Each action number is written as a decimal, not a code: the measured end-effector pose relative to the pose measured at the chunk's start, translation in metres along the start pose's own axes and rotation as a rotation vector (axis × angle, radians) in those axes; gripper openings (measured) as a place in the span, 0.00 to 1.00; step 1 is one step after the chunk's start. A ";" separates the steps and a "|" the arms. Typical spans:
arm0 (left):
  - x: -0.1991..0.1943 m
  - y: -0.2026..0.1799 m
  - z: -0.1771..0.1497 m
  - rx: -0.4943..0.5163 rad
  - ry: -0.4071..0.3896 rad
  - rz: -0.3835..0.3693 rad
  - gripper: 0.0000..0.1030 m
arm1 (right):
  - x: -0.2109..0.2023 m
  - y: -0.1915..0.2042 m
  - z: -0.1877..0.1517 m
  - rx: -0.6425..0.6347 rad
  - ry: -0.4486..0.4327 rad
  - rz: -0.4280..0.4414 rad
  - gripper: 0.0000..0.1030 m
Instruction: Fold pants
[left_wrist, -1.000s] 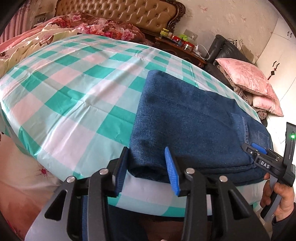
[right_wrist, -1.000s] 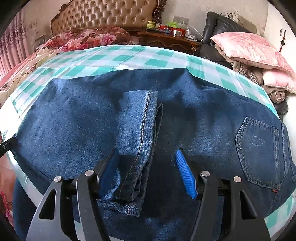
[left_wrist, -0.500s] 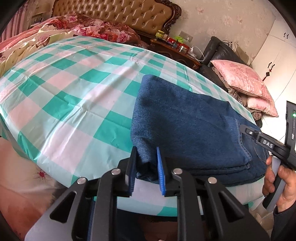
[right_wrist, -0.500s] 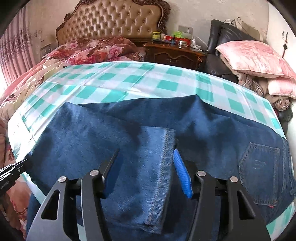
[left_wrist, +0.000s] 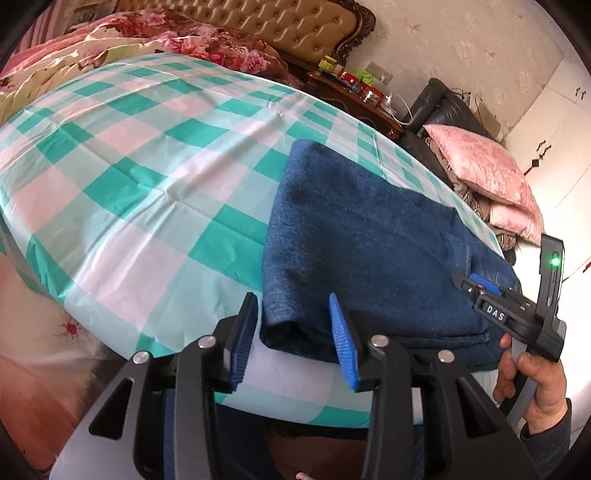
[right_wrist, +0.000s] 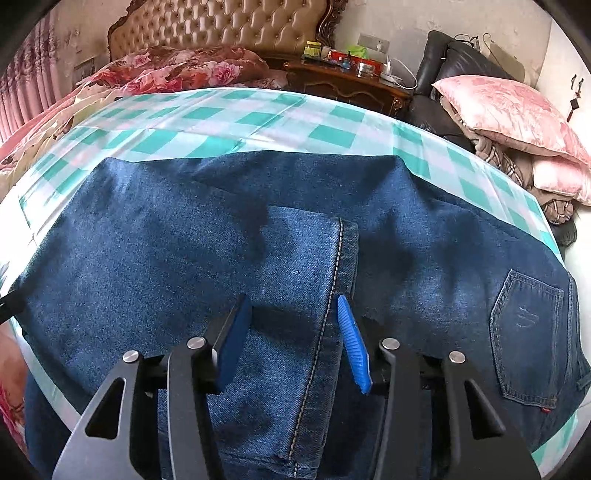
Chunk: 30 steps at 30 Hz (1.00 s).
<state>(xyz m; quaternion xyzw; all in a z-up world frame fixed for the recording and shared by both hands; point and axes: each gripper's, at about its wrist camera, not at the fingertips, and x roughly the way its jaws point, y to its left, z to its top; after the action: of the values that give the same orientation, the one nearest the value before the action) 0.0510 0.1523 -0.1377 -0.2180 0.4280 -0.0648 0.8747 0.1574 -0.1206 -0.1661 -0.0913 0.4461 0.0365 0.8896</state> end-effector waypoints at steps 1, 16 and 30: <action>0.002 -0.001 0.000 -0.001 0.009 -0.001 0.36 | 0.000 0.000 0.000 0.002 0.000 0.001 0.44; -0.013 -0.013 0.005 0.017 -0.032 -0.013 0.17 | -0.001 -0.017 0.010 0.087 0.056 -0.009 0.58; -0.027 -0.039 0.009 0.122 -0.093 0.046 0.16 | 0.009 0.127 0.129 -0.033 0.245 0.402 0.66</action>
<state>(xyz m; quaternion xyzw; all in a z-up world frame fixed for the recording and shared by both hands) 0.0439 0.1285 -0.0966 -0.1574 0.3869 -0.0602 0.9066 0.2454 0.0293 -0.1147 -0.0191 0.5594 0.2090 0.8019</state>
